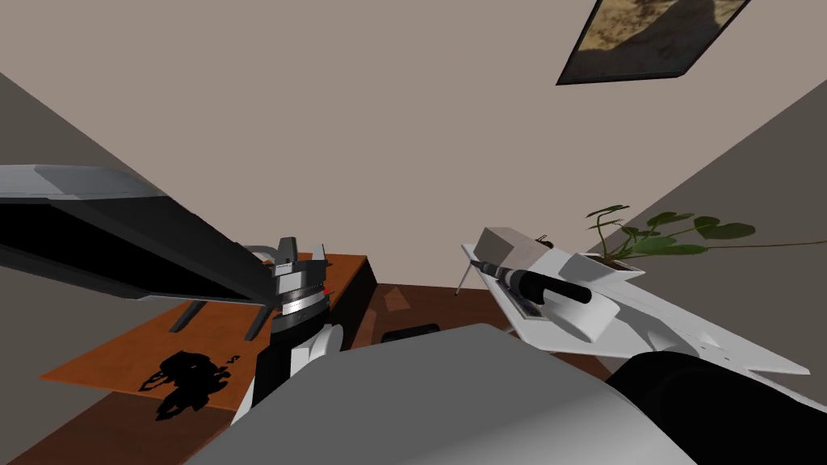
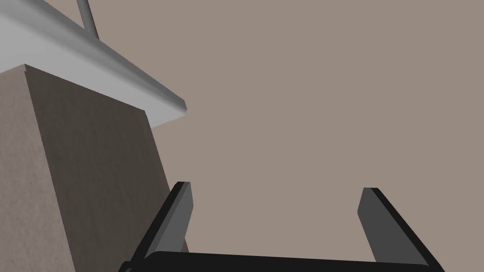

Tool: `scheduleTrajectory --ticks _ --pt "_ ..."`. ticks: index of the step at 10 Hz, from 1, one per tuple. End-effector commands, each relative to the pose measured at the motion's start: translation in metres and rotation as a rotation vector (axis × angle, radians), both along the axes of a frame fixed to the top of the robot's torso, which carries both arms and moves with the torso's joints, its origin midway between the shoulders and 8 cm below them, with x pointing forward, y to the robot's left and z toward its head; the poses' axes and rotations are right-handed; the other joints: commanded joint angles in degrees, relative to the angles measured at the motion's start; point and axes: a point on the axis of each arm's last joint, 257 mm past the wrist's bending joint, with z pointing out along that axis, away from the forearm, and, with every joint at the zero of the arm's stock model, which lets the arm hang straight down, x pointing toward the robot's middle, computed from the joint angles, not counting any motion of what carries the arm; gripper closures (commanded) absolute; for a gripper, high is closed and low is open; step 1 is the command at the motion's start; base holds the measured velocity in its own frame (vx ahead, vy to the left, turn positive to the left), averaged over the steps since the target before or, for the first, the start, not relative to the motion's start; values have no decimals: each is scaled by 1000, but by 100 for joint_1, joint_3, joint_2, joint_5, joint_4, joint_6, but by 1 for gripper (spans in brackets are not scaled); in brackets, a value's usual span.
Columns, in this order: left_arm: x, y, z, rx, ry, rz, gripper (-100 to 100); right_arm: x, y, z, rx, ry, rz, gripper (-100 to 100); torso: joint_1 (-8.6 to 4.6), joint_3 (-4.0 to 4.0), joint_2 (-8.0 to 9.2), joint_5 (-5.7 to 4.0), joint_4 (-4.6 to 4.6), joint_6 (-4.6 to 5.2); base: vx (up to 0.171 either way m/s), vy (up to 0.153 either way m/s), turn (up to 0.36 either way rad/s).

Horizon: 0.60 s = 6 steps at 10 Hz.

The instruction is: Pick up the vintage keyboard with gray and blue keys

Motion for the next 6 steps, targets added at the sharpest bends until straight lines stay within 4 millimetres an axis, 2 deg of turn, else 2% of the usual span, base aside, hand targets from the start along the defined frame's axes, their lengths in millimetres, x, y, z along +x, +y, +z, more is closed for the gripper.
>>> scheduleTrajectory --ticks 1,2,5,6 --pt "0 0 0 0 0 0 0 -8 -3 -16 -32 82 13 -100 0 0 0 0 0 0 96 -13 -38" --pt "0 0 0 0 0 0 0 -9 -5 -18 -46 97 16 -100 -3 -5 -9 0 -2 0 77 -10 -12" --pt "0 0 0 0 0 0 0 -29 -12 -44 -101 245 43 -100 -4 1 2 -1 0 -1 66 -20 -27" --pt "0 0 0 0 0 0 0 -30 -14 -45 -113 259 45 -100 -5 -1 -2 -1 0 0 63 -23 -13"
